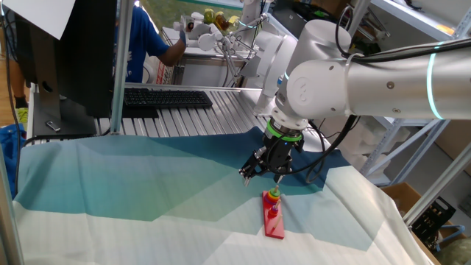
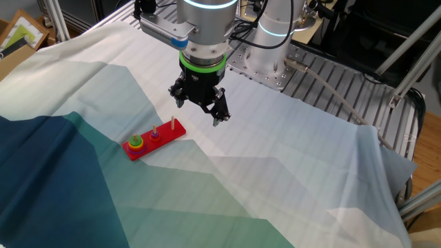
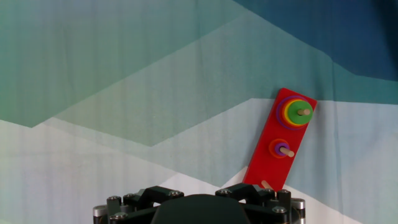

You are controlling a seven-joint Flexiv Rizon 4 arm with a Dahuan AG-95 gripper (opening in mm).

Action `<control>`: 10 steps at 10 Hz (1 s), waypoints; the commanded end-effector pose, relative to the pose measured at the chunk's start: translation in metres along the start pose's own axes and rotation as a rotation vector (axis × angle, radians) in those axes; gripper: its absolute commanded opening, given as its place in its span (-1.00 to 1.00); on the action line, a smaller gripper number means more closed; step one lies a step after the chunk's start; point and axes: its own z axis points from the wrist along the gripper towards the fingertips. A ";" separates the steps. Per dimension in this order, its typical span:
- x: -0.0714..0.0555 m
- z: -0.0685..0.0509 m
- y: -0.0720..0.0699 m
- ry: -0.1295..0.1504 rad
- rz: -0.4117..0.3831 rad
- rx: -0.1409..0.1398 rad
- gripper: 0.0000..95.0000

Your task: Take out one Hanoi block and throw it aside

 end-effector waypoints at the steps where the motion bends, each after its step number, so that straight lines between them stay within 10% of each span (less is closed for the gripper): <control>1: 0.000 0.000 0.000 -0.001 0.000 0.001 -1.00; 2: 0.000 0.000 0.000 0.092 0.146 0.048 -1.00; 10: 0.000 0.000 0.000 0.094 0.144 0.046 -1.00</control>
